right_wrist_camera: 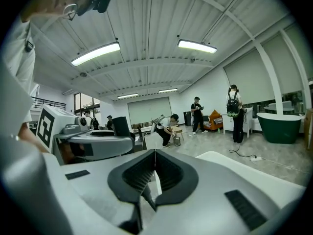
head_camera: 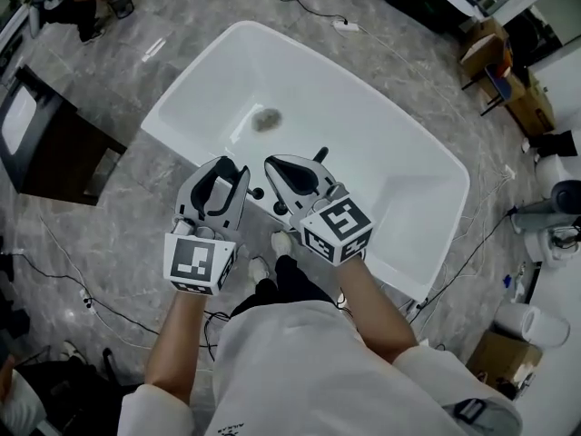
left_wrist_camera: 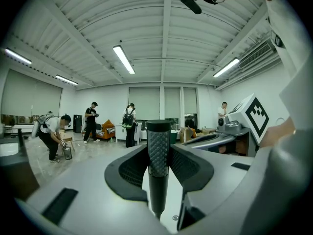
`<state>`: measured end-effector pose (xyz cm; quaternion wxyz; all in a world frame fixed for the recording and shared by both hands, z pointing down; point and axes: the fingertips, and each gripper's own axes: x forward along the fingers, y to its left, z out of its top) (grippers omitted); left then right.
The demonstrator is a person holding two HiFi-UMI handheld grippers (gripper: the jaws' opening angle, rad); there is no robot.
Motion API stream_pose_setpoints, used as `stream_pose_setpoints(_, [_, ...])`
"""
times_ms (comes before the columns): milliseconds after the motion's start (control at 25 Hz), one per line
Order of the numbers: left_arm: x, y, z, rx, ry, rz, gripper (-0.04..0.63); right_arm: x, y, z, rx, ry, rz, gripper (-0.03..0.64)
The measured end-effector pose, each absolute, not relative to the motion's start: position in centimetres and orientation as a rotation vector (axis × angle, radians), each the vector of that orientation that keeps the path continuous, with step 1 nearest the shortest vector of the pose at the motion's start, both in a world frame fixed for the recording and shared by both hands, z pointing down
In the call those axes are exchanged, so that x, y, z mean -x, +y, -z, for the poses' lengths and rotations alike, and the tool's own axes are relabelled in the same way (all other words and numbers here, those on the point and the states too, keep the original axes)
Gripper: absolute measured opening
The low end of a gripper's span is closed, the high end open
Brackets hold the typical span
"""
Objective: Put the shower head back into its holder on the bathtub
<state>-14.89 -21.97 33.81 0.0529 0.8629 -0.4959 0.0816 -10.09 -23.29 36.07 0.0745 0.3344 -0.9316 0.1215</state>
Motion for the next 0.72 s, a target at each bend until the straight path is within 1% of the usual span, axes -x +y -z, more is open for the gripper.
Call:
stream_pose_setpoints(240, [15.1,-22.5,-37.0,-2.560,-1.514,-0.282,0.142,10.2,-23.9,-39.1,-0.939,-2.774,-0.422,0.018])
stream_pose_setpoints(720, [14.4,-23.5,-43.9,-2.474,-1.481,-0.319,0.142,7.8,-24.9,-45.2,-0.904,-2.688,-0.501,0.018])
